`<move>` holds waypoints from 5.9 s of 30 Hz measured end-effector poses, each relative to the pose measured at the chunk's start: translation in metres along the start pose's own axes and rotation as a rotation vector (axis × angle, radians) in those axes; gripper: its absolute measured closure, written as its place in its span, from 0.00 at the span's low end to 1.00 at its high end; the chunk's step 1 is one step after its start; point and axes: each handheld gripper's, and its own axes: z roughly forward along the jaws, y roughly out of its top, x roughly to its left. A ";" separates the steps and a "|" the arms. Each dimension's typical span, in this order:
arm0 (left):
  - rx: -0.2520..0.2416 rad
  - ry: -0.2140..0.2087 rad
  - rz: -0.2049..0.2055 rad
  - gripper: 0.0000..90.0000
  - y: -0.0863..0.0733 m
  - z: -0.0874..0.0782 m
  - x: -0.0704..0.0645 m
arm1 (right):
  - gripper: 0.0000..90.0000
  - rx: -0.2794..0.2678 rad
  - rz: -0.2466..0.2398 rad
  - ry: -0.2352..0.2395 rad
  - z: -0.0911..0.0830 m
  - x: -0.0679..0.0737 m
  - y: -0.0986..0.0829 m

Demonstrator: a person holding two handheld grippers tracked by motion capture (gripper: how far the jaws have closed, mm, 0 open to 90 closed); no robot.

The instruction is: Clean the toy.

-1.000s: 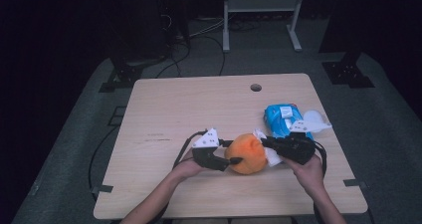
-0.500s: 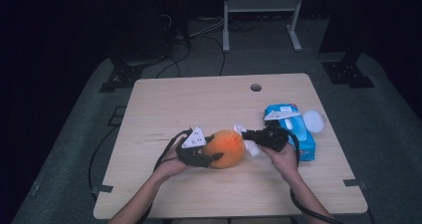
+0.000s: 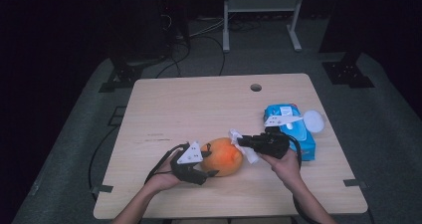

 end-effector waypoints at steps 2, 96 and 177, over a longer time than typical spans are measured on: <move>-0.007 -0.019 0.010 0.40 0.001 -0.001 -0.005 | 0.92 -0.015 -0.010 0.004 -0.003 0.002 0.005; -0.027 0.153 -0.109 0.35 0.034 0.027 0.077 | 0.76 0.241 -0.094 -0.190 -0.048 -0.015 -0.077; -0.036 0.221 -0.343 0.11 -0.065 -0.055 0.042 | 0.37 0.203 -0.118 -0.174 -0.043 -0.009 -0.074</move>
